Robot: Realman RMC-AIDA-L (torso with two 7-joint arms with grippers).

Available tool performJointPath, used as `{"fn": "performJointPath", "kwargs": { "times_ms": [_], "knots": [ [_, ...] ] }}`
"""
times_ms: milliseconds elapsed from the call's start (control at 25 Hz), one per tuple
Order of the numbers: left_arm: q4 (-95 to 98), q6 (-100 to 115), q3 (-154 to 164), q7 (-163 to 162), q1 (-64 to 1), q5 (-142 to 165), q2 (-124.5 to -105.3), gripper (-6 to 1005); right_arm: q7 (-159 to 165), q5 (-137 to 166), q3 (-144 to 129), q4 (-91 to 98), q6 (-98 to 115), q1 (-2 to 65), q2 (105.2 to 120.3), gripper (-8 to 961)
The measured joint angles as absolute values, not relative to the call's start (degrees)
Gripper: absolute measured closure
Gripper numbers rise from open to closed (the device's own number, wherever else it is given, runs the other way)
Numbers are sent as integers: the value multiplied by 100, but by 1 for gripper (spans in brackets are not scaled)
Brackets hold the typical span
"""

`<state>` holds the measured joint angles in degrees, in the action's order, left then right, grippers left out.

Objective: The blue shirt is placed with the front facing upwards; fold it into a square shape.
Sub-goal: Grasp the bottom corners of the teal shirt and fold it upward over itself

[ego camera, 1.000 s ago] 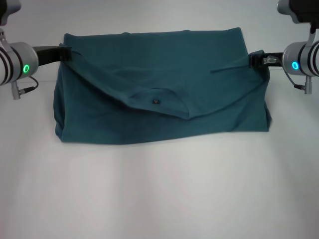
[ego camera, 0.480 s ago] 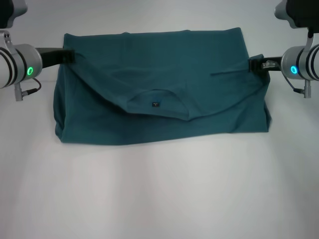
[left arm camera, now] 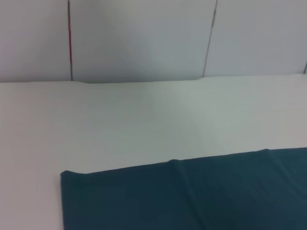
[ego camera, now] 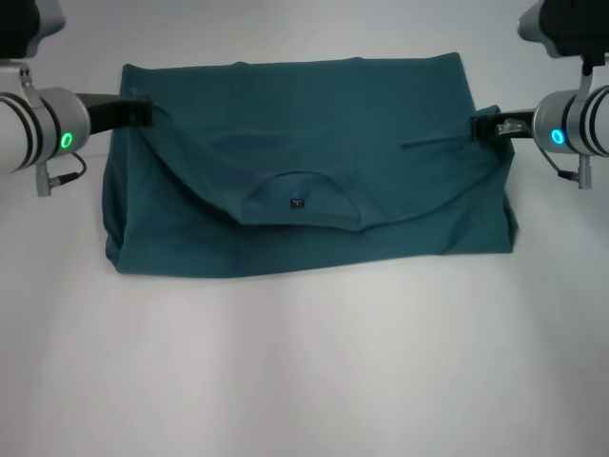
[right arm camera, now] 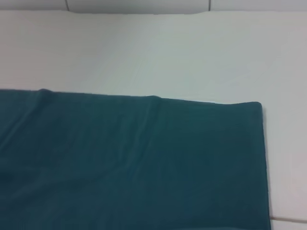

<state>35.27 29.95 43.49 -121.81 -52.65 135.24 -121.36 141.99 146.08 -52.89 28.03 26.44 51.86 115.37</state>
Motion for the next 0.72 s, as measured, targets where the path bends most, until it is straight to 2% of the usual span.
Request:
{"fn": "performJointPath", "kwargs": {
  "times_ms": [200,360,560,720],
  "knots": [
    [3525,2987,4350,-12138,-5274,13534,-12163,890,14069,14608,-5463,2806,2594,5182,11534,764],
    [3509,2999,4351,-12174,-5283,13570,-12164,857,14080,14607,-5467,2812,2592,5227,11475,761],
    [3418,3005,4336,-12200,-5279,13577,-12128,816,14099,14743,-5465,2811,2646,5303,11434,569],
    [3435,2999,4311,-12202,-5252,13555,-12136,638,14120,14798,-5439,2811,2728,5313,11417,488]
  ]
}}
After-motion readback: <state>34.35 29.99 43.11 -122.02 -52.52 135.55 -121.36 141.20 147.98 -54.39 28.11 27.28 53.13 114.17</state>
